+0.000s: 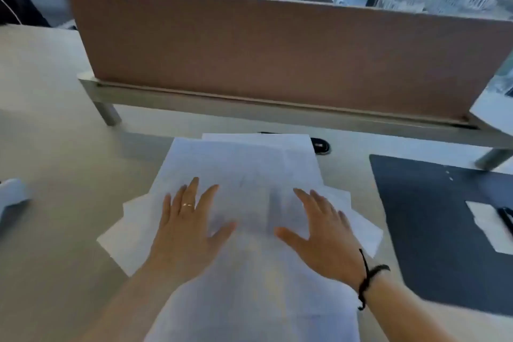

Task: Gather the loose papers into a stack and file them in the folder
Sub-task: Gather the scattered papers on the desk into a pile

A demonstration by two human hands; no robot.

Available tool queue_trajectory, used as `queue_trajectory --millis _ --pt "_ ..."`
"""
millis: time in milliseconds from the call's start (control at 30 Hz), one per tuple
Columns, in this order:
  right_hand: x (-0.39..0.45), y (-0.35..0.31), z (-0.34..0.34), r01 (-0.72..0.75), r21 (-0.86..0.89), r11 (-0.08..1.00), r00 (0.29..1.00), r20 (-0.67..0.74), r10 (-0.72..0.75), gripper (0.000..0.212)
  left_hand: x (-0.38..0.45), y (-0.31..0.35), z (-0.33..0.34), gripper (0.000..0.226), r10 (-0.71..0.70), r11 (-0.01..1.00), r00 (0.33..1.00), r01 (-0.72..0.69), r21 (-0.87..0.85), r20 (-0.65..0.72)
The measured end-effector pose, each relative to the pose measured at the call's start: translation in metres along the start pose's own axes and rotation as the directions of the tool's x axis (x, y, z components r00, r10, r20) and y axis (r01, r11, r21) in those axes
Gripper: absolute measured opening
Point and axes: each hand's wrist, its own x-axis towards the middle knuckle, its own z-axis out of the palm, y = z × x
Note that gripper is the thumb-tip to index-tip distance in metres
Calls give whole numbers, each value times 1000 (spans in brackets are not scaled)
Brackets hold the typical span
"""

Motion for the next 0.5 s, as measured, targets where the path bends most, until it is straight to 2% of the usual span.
queue_trajectory --millis 33,67,133,267,367,500 --pt "-3 7 15 6 -58 998 999 42 -3 101 -7 -9 11 90 5 998 1000 -5 56 9" --pt "-4 12 28 39 -152 988 998 46 -33 101 -11 -16 23 89 31 991 999 -26 128 -41" --pt "-9 21 50 56 -253 966 998 -11 -61 94 -20 -28 41 78 64 988 991 -47 147 -114" --pt "-19 24 61 108 -285 952 975 -155 -157 82 -34 -28 46 79 105 992 971 -86 95 -213" --pt "-26 30 64 164 -290 943 962 -162 -218 73 -44 -22 44 81 127 989 977 -111 102 -170" --pt "-33 36 67 183 -288 940 952 -189 -243 71 -54 -15 44 75 123 989 976 -104 109 -182"
